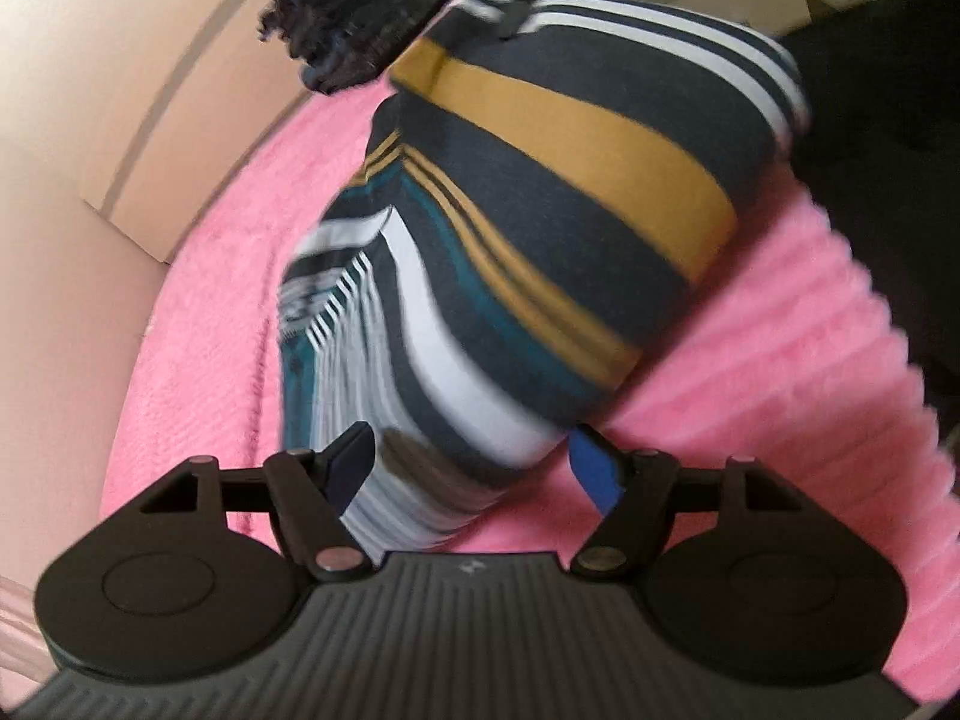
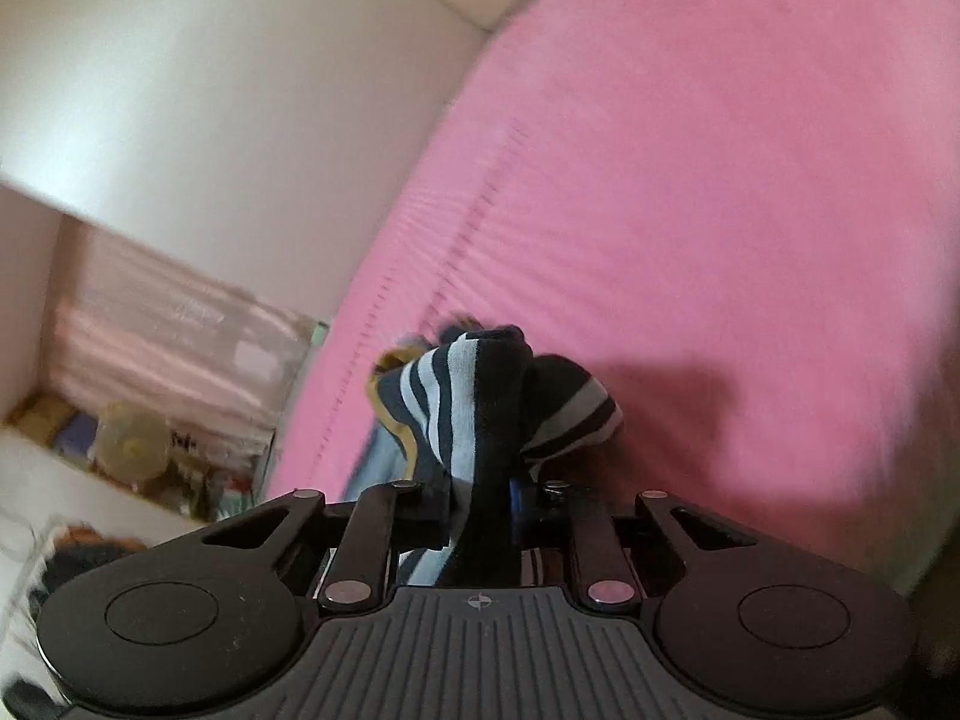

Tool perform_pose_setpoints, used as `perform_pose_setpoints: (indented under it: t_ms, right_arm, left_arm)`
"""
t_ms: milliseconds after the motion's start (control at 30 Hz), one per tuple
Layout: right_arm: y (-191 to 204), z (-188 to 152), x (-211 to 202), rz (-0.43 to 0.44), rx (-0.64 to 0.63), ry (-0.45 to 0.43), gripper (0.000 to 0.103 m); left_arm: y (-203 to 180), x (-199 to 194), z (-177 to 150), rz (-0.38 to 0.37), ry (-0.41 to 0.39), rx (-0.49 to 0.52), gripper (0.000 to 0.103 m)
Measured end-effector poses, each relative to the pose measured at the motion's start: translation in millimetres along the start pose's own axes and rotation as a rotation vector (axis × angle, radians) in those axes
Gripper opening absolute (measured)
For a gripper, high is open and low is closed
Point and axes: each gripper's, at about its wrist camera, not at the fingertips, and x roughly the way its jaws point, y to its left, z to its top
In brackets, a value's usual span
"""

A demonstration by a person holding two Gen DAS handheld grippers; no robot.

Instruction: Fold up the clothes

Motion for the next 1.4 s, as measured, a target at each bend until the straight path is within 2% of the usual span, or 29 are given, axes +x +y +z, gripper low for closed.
perform_pose_setpoints:
  t_ms: [67,167,267,333,400,433,567,667,767,800,833,867,900,1033,1100,1200,1233,1267,1333,1400]
  right_arm:
    - [15,40,5,-0.039,-0.109,-0.005,0.015]
    - [24,96,34,-0.102,-0.254,0.069,0.016]
    - [5,119,63,-0.221,-0.323,0.141,0.021]
    - [-12,112,67,-0.274,-0.354,0.157,0.031]
    - [-17,100,57,-0.298,-0.392,0.124,0.061]
    - [-18,94,48,-0.311,-0.41,0.102,0.063]
    - [6,73,21,-0.33,-0.578,0.03,0.063]
    - [34,61,10,-0.294,-0.755,-0.027,0.063]
    - [53,57,25,-0.259,-0.876,0.022,0.062]
    - [54,56,34,-0.253,-0.897,0.056,0.06]
    - [55,56,43,-0.247,-0.918,0.09,0.051]
    - [54,57,54,-0.244,-0.934,0.125,0.03]
    - [52,58,65,-0.249,-0.942,0.148,0.02]
    - [29,73,110,-0.293,-0.888,0.23,0.02]
    - [8,82,128,-0.285,-0.787,0.289,0.02]
    - [-3,94,131,-0.251,-0.706,0.314,0.02]
    - [-1,95,126,-0.249,-0.713,0.315,0.02]
    - [3,96,120,-0.25,-0.724,0.312,0.02]
    - [17,95,106,-0.262,-0.749,0.277,0.02]
    - [32,91,91,-0.256,-0.786,0.216,0.02]
  left_arm:
    - [4,-5,4,0.011,-0.032,-0.033,0.069]
    - [9,-8,9,0.022,-0.079,-0.106,0.069]
    - [12,-5,13,0.007,-0.104,-0.175,0.069]
    - [15,-4,14,-0.018,-0.113,-0.228,0.069]
    - [22,-4,13,-0.042,-0.126,-0.294,0.069]
    - [30,-6,11,-0.049,-0.136,-0.34,0.069]
    - [64,-2,9,-0.042,-0.161,-0.486,0.069]
    - [96,13,13,-0.033,-0.168,-0.594,0.069]
    - [127,40,20,-0.024,-0.153,-0.679,0.069]
    - [135,51,22,-0.008,-0.145,-0.702,0.068]
    - [144,63,23,-0.008,-0.129,-0.728,0.068]
    - [154,76,23,-0.02,-0.116,-0.759,0.067]
    - [162,88,23,-0.035,-0.107,-0.786,0.067]
    - [187,137,18,-0.092,-0.06,-0.883,0.06]
    - [194,160,13,-0.133,-0.025,-0.934,0.052]
    - [195,178,8,-0.172,-0.002,-0.962,0.051]
    - [195,179,6,-0.18,-0.004,-0.961,0.045]
    - [194,179,6,-0.193,-0.011,-0.96,0.029]
    - [195,176,5,-0.18,0.006,-0.962,0.009]
    - [191,169,4,-0.145,0.027,-0.946,0.006]
